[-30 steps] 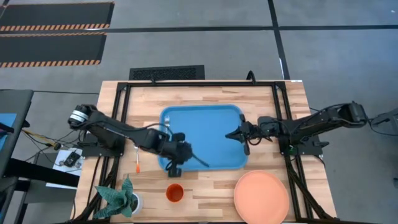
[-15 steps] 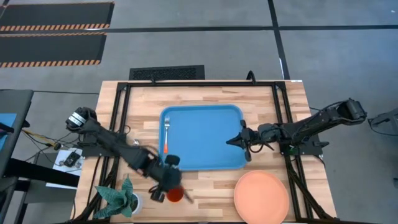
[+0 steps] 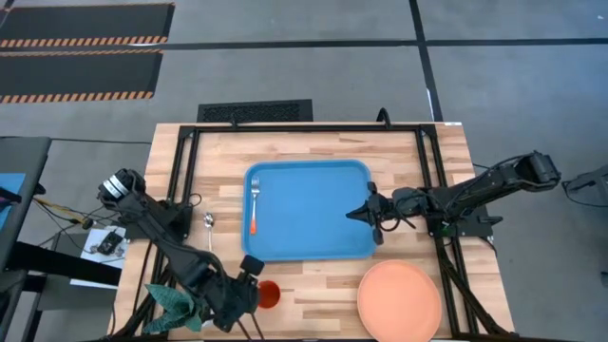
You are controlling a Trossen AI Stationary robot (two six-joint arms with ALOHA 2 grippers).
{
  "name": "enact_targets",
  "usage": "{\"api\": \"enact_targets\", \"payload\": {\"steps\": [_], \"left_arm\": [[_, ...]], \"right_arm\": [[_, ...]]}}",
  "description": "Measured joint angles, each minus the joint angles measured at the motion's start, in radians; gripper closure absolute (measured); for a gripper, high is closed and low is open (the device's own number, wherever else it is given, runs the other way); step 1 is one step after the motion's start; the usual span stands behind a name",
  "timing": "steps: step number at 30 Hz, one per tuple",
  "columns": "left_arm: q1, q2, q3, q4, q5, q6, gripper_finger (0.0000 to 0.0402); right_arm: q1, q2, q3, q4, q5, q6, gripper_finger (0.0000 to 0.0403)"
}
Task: Pick and place plate/cup/fork/spoon on tray
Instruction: Put the orange cup on the top side of the blue serving tray
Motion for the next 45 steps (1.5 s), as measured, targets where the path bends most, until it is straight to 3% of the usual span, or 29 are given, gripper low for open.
{"api": "enact_targets", "payload": {"steps": [6, 20, 23, 27, 29, 35, 39, 45], "left_arm": [[0.002, 0.065, 0.002, 0.022, 0.009, 0.079, 0.0276], [0.048, 0.091, 0.002, 0.022, -0.012, 0.058, 0.028], [0.069, 0.104, 0.002, 0.014, 0.009, 0.073, 0.0303], [0.105, 0.094, 0.001, 0.013, 0.021, 0.081, 0.037], [0.138, 0.07, 0.001, 0.005, 0.045, 0.052, 0.0392], [0.269, 0.009, 0.072, -0.038, 0.062, 0.033, 0.0399], [0.403, 0.0, 0.163, -0.093, 0.064, 0.046, 0.04], [0.614, 0.024, 0.176, -0.083, 0.092, 0.081, 0.0401]], "right_arm": [[0.0, 0.0, 0.0, -0.003, 0.0, 0.001, 0.0393], [0.0, 0.0, 0.0, -0.023, -0.004, 0.007, 0.0393], [0.0, 0.0, 0.0, -0.024, -0.004, 0.007, 0.0392], [0.002, 0.0, 0.0, -0.03, -0.004, 0.007, 0.0392], [0.002, 0.0, 0.0, -0.037, -0.005, 0.007, 0.0392], [0.002, 0.0, 0.0, -0.065, -0.005, 0.007, 0.0392], [0.002, 0.0, 0.0, -0.075, -0.006, 0.007, 0.0392], [0.002, 0.0, 0.0, -0.077, -0.006, 0.007, 0.0392]]}}
